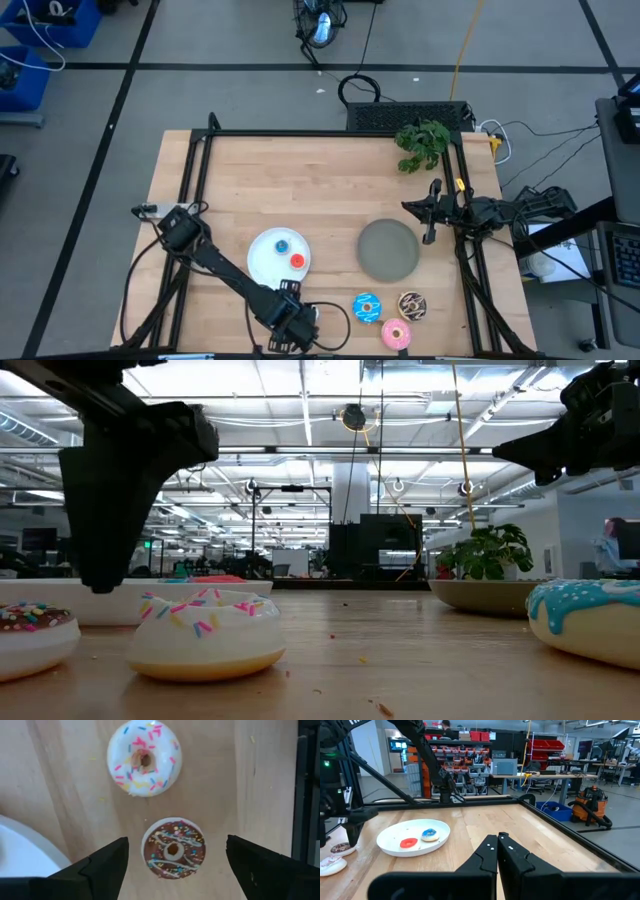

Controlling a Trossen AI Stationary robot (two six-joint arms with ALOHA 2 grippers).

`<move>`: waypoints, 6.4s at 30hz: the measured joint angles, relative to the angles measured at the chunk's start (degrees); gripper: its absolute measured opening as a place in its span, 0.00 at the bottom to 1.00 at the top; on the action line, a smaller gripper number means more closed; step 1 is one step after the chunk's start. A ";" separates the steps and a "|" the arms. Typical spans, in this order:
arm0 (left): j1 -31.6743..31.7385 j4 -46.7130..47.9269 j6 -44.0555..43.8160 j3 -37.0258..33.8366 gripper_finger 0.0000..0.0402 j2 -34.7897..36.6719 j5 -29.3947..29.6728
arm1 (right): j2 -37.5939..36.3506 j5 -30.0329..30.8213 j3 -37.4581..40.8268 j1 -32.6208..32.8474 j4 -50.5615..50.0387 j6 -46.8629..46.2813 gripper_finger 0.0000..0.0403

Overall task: Pick & Place donuts
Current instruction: Put the small brown donut on the white plate, then put the small white donut on the white plate

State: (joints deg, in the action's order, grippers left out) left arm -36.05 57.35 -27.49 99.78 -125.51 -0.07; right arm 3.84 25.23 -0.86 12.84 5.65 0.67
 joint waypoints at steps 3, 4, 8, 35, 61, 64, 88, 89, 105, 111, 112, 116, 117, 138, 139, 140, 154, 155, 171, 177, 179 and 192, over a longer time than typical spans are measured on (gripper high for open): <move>0.07 -0.42 -1.05 -0.78 0.83 0.19 0.11 | 0.00 0.00 0.00 0.00 0.02 -0.02 0.00; 0.07 -0.30 -1.44 -1.13 0.83 0.17 0.07 | 0.00 0.00 0.00 0.00 0.02 -0.02 0.00; 0.07 -1.66 -3.08 -3.40 0.83 0.18 -2.85 | 0.00 0.00 0.00 0.02 0.04 -0.02 0.00; 0.90 -7.52 -2.21 -7.25 0.53 0.39 -1.97 | 0.00 0.00 0.00 0.00 0.13 -0.02 0.00; 1.54 17.76 -14.03 -0.17 0.44 23.31 5.58 | -0.02 0.00 0.00 0.02 0.15 -0.02 0.00; 1.76 21.60 -17.48 -0.14 0.42 26.90 7.89 | -0.02 0.00 0.02 0.01 0.13 -0.02 0.00; 12.40 25.94 -6.78 -6.08 0.38 29.11 8.47 | -0.02 -0.09 0.01 0.00 0.11 -0.02 0.00; 13.18 23.35 -5.29 -7.69 0.38 29.11 7.58 | -0.02 -0.11 0.00 0.02 0.11 -0.02 0.00; 16.17 -5.09 -1.03 -34.82 0.38 29.08 -2.95 | -0.02 -0.04 0.00 0.02 0.09 0.00 0.00; 16.13 -8.18 -4.12 -38.33 0.38 29.08 -1.59 | -0.02 -0.02 0.00 0.02 0.09 0.00 0.00; 16.17 -8.14 -4.19 -38.66 0.38 29.08 -1.39 | -0.02 -0.02 0.02 0.02 0.09 0.00 0.00; 16.11 -8.59 -4.28 -39.20 0.38 29.08 0.19 | -0.02 -0.02 0.00 0.02 0.11 0.00 0.00; 16.11 -8.67 -4.25 -39.20 0.38 29.08 0.49 | -0.02 -0.02 0.00 0.01 0.11 0.00 0.00; 15.37 -9.42 -2.80 -39.21 0.38 29.08 -1.91 | -0.02 -0.02 0.01 0.01 0.13 0.00 0.00; 15.37 -9.38 -2.80 -39.20 0.38 29.08 -1.89 | -0.02 -0.01 0.00 0.01 0.13 0.00 0.00; 15.37 -9.32 -2.80 -39.20 0.38 29.08 -1.89 | -0.02 -0.02 0.00 0.00 0.13 0.00 0.00; 15.19 -12.16 -2.99 -41.43 0.39 29.08 -1.40 | -0.02 -0.02 0.00 0.00 0.15 0.00 0.00; 15.19 -12.17 -3.02 -41.43 0.40 29.08 -1.43 | -0.02 -0.02 0.00 0.00 0.15 0.00 0.00; 15.19 -12.38 -2.88 -41.35 0.80 29.08 0.41 | -0.02 -0.02 0.02 0.00 0.15 0.00 0.00; 15.19 -8.11 -0.86 -34.87 0.81 29.06 0.61 | 0.00 -0.02 0.02 0.00 0.17 0.00 0.00; 15.17 -6.12 -0.80 -31.33 0.79 29.06 1.65 | -0.01 -0.02 0.02 0.01 0.17 0.00 0.00; 12.59 -0.44 -3.76 -19.73 0.29 29.08 -0.05 | -0.01 -0.02 0.00 0.02 0.17 0.00 0.00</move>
State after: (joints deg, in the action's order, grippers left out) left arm -23.46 56.91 -31.25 80.05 -96.42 -0.12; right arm 3.83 25.21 -0.86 12.86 5.82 0.67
